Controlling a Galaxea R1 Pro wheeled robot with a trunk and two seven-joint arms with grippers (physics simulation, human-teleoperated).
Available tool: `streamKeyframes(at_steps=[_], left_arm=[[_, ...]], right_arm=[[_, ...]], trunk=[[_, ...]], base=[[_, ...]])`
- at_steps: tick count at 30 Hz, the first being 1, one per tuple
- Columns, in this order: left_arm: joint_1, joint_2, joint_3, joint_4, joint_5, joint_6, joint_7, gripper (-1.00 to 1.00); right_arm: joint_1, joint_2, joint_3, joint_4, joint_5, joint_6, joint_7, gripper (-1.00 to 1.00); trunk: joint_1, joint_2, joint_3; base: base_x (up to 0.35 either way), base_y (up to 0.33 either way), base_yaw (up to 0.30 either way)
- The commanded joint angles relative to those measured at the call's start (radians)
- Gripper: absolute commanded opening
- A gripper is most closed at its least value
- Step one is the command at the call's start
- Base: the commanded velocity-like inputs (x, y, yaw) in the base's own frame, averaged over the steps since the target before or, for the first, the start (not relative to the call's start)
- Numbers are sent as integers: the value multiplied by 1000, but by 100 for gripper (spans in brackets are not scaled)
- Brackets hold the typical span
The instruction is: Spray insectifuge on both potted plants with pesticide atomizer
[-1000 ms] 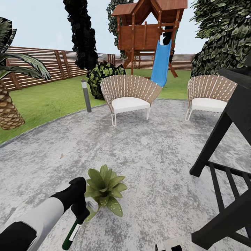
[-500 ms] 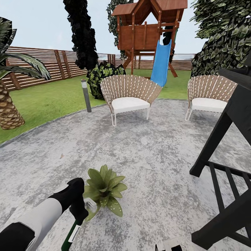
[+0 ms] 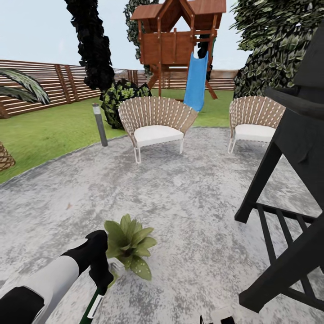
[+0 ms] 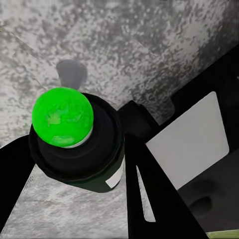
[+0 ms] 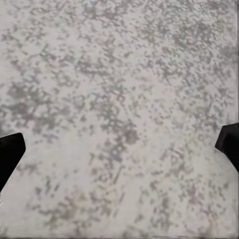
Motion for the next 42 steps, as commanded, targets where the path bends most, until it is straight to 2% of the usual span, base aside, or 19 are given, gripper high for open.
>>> streamKeyframes(at_steps=[1, 16, 20, 28, 36, 39, 42], left_arm=[[0, 1, -2, -3, -7, 9, -7, -100], [0, 0, -6, -4, -10, 17, 1, -100], [2, -3, -8, -4, -10, 16, 1, -100], [7, -7, -7, -3, -10, 16, 5, -100], [72, 16, -6, -1, -9, 8, 24, -100], [81, 40, -6, -1, -8, 6, 27, -100], [82, 48, -4, -3, -7, 5, 28, -100]], right_arm=[[-1, 3, -8, 1, 10, -3, -4, 100], [-1, -1, -9, 0, 12, -3, -4, 100], [-1, -1, -9, 0, 11, -3, -4, 100], [-1, -2, -9, 0, 10, -3, -4, 100], [-1, -2, -9, 0, 11, -3, -4, 100], [-1, -2, -9, 1, 12, -3, -4, 100], [-1, -2, -9, 1, 12, -3, -4, 100]], trunk=[[0, 0, -1], [0, 0, -1], [0, 0, -1], [0, 0, -1], [0, 0, -1], [0, 0, -1], [0, 0, -1]], base=[[0, 185, -144], [0, 286, -12], [0, 48, -44], [0, 2, -275], [0, 0, -98], [0, 0, -2], [0, 0, 0]])
